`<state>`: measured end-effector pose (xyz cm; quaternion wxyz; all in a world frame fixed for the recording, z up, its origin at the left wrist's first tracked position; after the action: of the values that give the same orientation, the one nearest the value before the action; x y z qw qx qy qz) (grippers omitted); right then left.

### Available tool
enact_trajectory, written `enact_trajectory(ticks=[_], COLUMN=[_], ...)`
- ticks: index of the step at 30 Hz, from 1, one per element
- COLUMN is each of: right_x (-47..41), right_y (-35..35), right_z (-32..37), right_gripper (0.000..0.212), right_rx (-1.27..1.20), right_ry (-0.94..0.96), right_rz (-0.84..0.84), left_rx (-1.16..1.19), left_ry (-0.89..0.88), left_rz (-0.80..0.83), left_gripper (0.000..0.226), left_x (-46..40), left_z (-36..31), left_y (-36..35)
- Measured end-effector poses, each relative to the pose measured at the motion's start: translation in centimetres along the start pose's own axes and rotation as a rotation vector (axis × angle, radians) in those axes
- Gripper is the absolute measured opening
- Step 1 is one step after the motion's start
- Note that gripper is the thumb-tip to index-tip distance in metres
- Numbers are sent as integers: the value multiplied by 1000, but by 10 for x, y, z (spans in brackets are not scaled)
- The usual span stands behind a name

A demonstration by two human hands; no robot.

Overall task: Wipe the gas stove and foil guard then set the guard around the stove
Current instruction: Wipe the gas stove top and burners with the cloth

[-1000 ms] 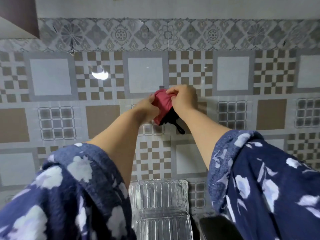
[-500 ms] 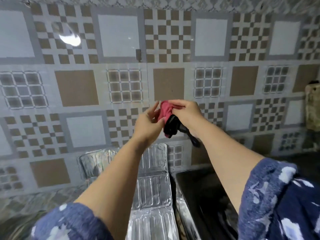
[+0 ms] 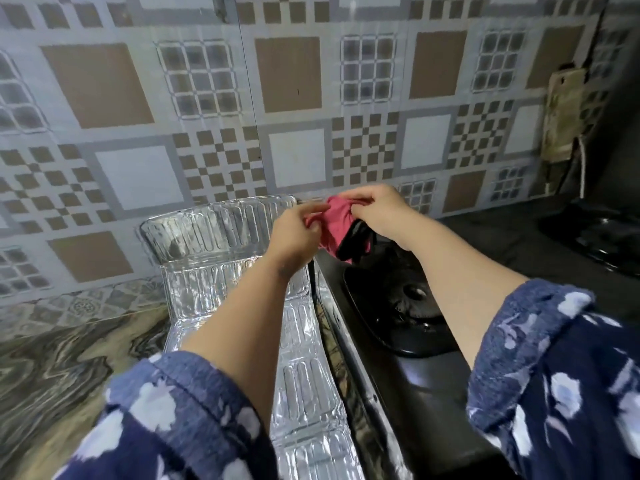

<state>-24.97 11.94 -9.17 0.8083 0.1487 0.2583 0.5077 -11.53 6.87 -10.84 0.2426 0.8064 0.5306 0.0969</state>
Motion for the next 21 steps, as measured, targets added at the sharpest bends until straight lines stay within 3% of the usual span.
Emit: enact_trajectory(ticks=[6, 10, 21], right_x=[52, 87, 179], right_y=[27, 46, 48], right_z=[3, -2, -36], right_gripper=[35, 40, 39], right_rx=[23, 24, 102], right_ry=[-25, -67, -48], right_rz=[9, 23, 149], left_rx=[60, 148, 102], left_ry=[-10, 30, 200], left_rz=[42, 152, 116], left_gripper=[35, 35, 40], left_x=[40, 66, 164], left_z=[-9, -13, 12], left_y=[-19, -36, -72])
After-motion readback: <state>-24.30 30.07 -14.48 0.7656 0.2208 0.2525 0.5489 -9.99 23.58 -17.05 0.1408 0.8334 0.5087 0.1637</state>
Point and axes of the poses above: each hand's wrist, its own x-axis away from the middle knuckle, its own y-axis out of the back of the hand, z = x × y, the point moved 4 cm from there along -x, towards the middle knuckle, and after that the axes turned 8 degrees about y, right-handed, at the moved point
